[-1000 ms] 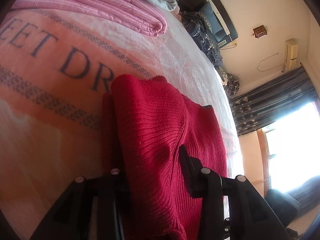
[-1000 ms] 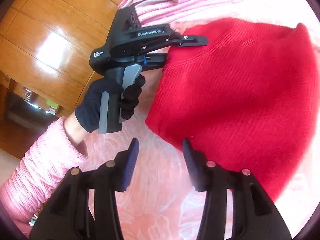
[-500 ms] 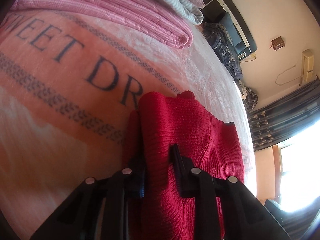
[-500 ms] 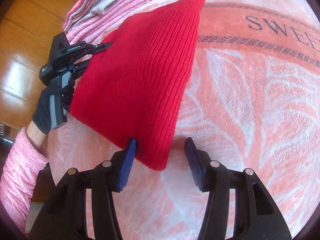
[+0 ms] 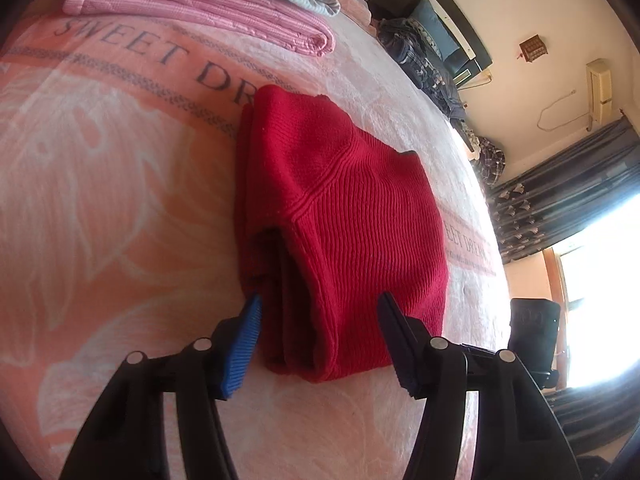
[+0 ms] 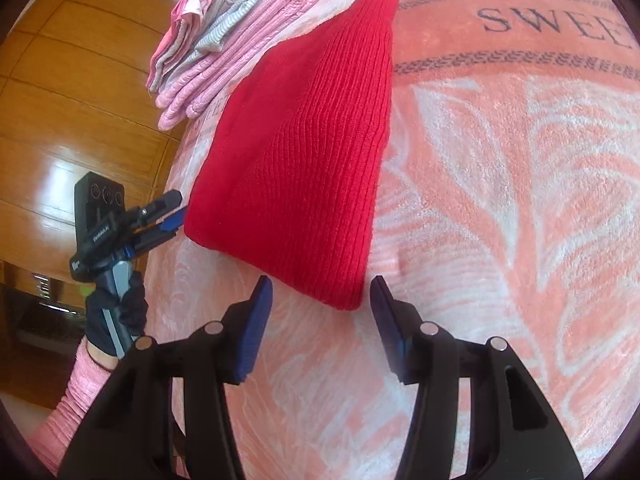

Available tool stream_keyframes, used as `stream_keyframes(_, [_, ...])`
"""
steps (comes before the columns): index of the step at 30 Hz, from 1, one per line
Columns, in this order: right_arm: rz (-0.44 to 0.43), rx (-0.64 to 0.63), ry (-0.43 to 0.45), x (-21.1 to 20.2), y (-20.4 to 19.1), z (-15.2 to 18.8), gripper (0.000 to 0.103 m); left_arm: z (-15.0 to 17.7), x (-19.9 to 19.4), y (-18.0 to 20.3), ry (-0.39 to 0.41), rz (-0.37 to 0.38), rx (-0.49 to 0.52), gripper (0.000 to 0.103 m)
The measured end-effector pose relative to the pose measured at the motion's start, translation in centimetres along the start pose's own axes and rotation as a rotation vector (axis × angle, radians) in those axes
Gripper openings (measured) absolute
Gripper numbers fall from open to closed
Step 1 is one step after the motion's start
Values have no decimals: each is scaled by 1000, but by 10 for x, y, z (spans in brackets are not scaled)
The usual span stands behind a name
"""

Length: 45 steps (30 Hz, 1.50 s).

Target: Fold small clothes

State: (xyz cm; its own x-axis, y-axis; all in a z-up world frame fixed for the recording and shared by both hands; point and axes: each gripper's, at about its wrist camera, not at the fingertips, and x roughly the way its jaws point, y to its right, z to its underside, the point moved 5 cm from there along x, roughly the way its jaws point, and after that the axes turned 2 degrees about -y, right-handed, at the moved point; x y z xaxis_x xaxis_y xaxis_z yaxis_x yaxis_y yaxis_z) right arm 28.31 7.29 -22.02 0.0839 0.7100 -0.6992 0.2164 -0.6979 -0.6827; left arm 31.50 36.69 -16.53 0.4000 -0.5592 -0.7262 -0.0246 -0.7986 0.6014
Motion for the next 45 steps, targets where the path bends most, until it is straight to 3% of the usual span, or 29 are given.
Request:
stream_keyframes(1, [-9, 13, -4, 3, 1, -1, 45, 4, 3, 0, -6, -8, 4, 58])
stream_keyframes(3, [14, 13, -17, 7, 2, -1, 26, 12, 13, -1, -31, -28, 0, 55])
stream_keyframes(5, [15, 14, -19, 4, 0, -2, 16, 18, 20, -4, -56, -40, -19, 50])
stream_keyframes(11, [28, 16, -3, -18, 4, -4, 11, 27, 19, -15, -67, -72, -27, 49])
stream_keyframes(19, [61, 30, -33, 2, 13, -1, 12, 29, 19, -14, -62, -85, -1, 48])
stream_keyframes(21, [65, 7, -27, -4, 5, -2, 23, 26, 13, -14, -67, -63, -23, 49])
stream_keyframes(23, [53, -19, -2, -16, 0, -4, 35, 18, 2, -11, -43, -44, -22, 55])
stream_keyframes(26, [46, -53, 42, -34, -5, -12, 37, -4, -9, -16, 3, -65, -48, 65])
stream_keyframes(29, [56, -74, 57, -41, -8, -22, 38, -27, -5, -27, 9, -42, -109, 65])
stream_keyframes(34, [63, -83, 53, -36, -5, -31, 38, -55, 16, -35, 10, 57, -188, 65])
stream_keyframes(41, [46, -75, 46, -21, 0, -42, 39, -68, 51, -45, -21, 83, -218, 66])
stream_keyframes(45, [-3, -44, 59, -16, 6, -53, 43, -71, 57, -46, -32, 158, -243, 67])
